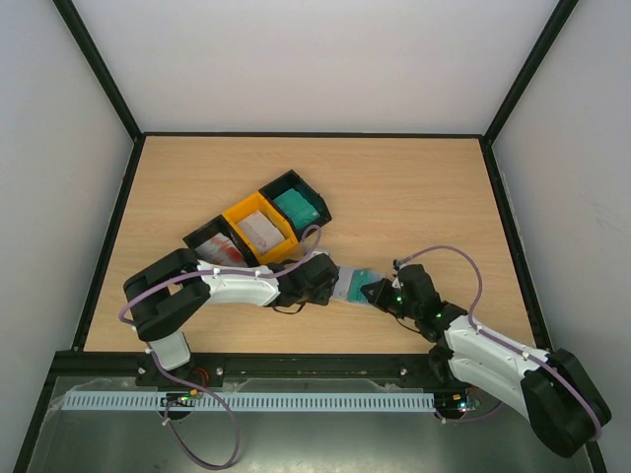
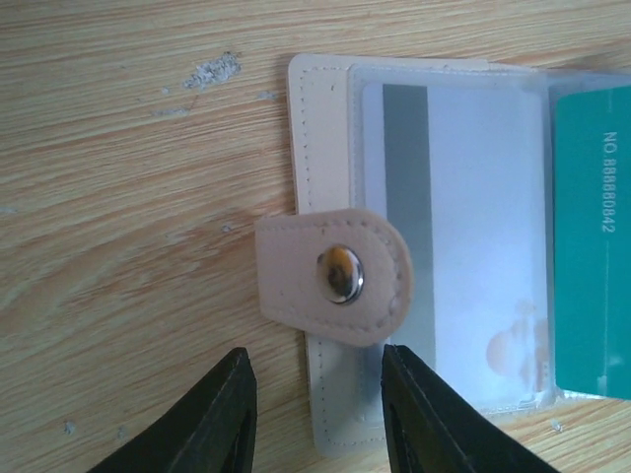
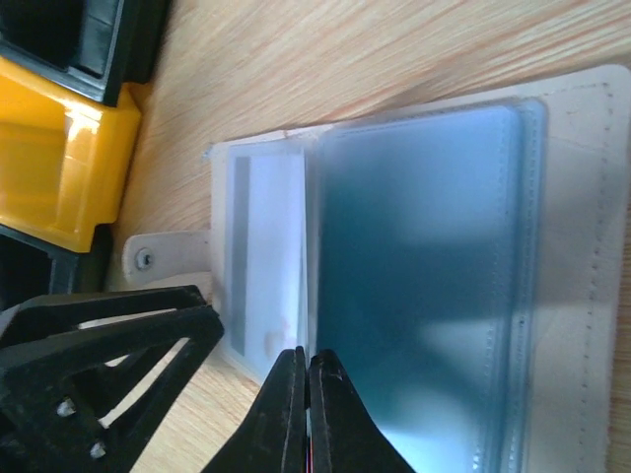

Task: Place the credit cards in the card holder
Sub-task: Insert the credit card into the card holder.

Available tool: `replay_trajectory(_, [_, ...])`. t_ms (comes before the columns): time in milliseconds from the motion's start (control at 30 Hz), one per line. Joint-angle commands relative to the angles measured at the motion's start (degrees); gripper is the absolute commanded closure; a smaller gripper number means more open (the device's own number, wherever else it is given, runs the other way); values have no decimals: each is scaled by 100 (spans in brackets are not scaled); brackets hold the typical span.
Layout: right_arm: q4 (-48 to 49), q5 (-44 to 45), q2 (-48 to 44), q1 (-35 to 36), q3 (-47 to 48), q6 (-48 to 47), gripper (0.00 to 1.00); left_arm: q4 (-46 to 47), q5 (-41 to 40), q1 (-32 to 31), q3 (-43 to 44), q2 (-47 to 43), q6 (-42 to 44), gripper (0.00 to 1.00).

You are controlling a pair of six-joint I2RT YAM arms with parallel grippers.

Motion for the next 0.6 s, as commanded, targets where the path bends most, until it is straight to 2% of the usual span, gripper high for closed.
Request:
replay_trajectory(0, [368,-44,-383,-32,-154,195,98,-308,-273,-59,42,126,-132,66])
replay_trajectory(167, [306,106,-557,-27,-209,180,98,-356,-310,-85,24,114,-169,74])
replay_trajectory(567, [1148,42,487,-27,-451,184,98,-311,-260,-138,24,130,-197,74])
